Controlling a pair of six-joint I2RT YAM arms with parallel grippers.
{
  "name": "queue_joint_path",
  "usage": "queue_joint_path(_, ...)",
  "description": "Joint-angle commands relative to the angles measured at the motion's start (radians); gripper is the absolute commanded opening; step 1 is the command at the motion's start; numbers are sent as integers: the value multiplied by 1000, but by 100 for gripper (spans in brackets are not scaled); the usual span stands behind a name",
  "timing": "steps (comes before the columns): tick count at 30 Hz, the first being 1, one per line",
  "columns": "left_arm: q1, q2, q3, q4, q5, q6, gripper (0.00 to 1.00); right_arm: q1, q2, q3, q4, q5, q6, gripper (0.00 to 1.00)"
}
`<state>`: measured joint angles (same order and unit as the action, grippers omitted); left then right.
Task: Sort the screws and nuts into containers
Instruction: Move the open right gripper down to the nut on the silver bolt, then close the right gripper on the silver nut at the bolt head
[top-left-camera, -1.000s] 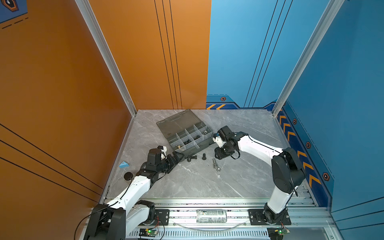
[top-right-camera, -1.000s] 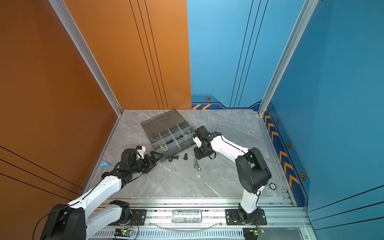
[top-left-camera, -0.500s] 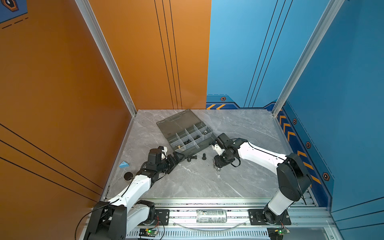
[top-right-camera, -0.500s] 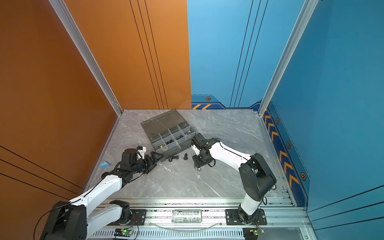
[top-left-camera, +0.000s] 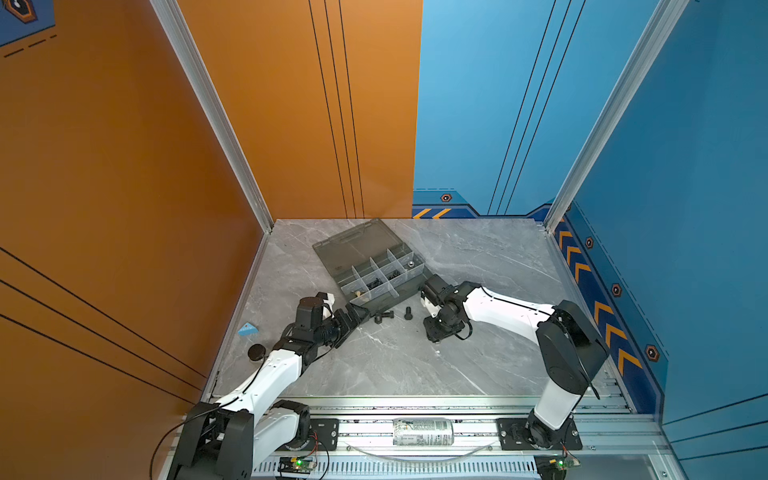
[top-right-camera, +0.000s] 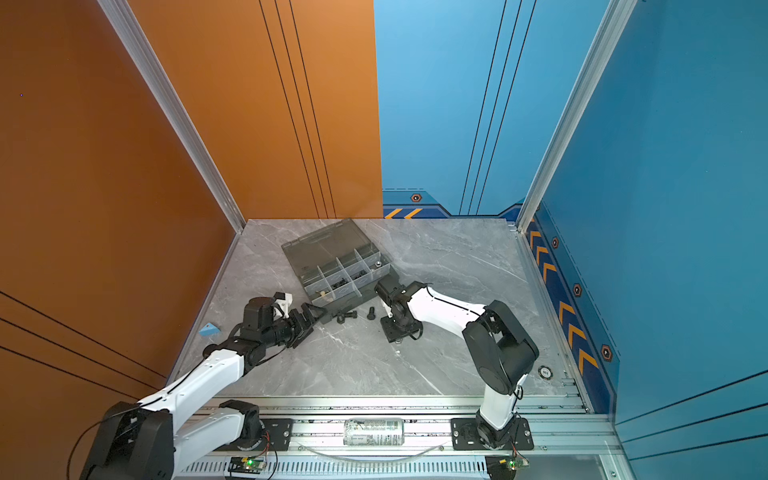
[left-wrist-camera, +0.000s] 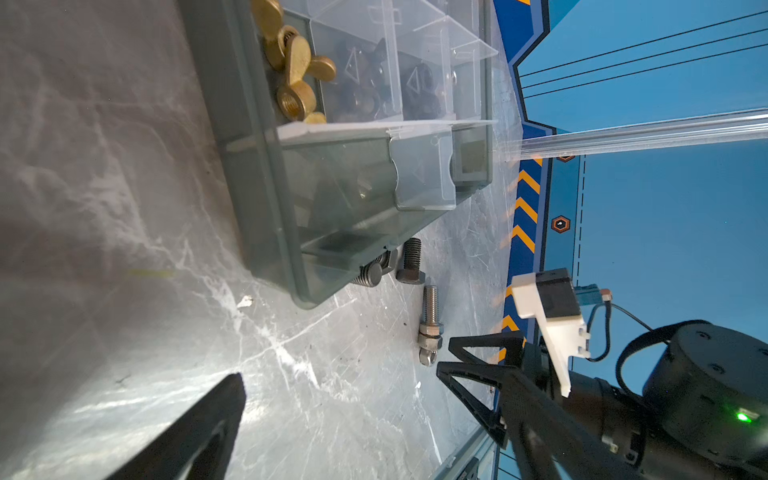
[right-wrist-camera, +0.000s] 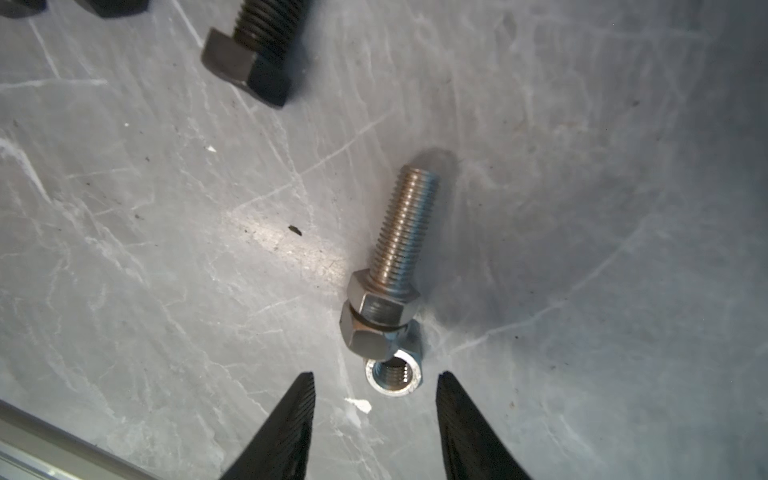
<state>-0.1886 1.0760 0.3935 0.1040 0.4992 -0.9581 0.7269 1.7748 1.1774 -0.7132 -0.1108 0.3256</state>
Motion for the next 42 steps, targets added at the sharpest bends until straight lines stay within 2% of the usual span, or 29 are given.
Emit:
queue_joint_path(1, 8, 7, 7, -5, 18, 22, 98, 6, 32, 32, 16, 24, 76, 51)
queue_joint_path(28, 26, 2, -18, 15, 30, 19, 98, 31, 110, 83, 6, 83, 107, 49)
queue_joint_path(37, 26, 8, -15, 19, 29, 19, 98, 35, 126, 82, -4, 110, 105, 45)
queue_joint_path(42, 25, 18, -11, 20, 35, 16, 98, 38, 128, 83, -5, 123, 99, 39)
